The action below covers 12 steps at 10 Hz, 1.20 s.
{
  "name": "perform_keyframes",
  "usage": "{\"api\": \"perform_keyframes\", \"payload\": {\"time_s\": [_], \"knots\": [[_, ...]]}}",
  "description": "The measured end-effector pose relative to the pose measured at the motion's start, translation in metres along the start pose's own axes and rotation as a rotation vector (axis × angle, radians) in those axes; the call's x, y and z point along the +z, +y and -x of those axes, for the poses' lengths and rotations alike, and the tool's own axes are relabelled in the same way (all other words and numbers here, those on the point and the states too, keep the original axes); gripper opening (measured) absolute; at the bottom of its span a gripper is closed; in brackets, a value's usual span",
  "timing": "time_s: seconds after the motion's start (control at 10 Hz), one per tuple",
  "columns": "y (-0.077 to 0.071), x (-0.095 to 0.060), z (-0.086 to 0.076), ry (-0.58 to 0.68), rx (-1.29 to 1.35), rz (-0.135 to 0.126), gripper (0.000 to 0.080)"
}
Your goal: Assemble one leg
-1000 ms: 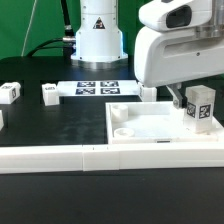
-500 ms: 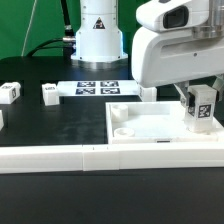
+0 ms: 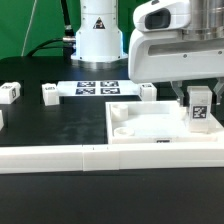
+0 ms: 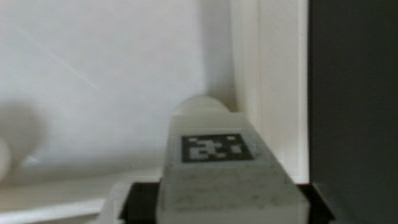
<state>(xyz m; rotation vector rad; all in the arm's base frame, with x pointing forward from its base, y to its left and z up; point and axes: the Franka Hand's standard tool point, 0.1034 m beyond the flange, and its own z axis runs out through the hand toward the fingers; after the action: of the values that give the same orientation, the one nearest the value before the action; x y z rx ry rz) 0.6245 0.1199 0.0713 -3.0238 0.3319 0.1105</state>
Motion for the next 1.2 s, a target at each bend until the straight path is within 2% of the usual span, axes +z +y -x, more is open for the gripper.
{"api": "perform_keyframes", "payload": {"time_s": [0.2,0.5,1.0,1.1,1.2], "knots": [[-0.0003,0.0002,-0.0010,0.007,0.276,-0.012,0.0294],[-0.0041,0.0012,0.0023,0.012,0.608,-0.014,0.0294],[-0.0088,0.0023,0.0039,-0.013,0.940,-0.040,0.0294],[-0.0087,0.0024,0.0039,-0.013,0.904,-0.040,0.0294],[-0.0087,0.0026,0.0042,-0.014,0.858,-0.039,0.0434]]}}
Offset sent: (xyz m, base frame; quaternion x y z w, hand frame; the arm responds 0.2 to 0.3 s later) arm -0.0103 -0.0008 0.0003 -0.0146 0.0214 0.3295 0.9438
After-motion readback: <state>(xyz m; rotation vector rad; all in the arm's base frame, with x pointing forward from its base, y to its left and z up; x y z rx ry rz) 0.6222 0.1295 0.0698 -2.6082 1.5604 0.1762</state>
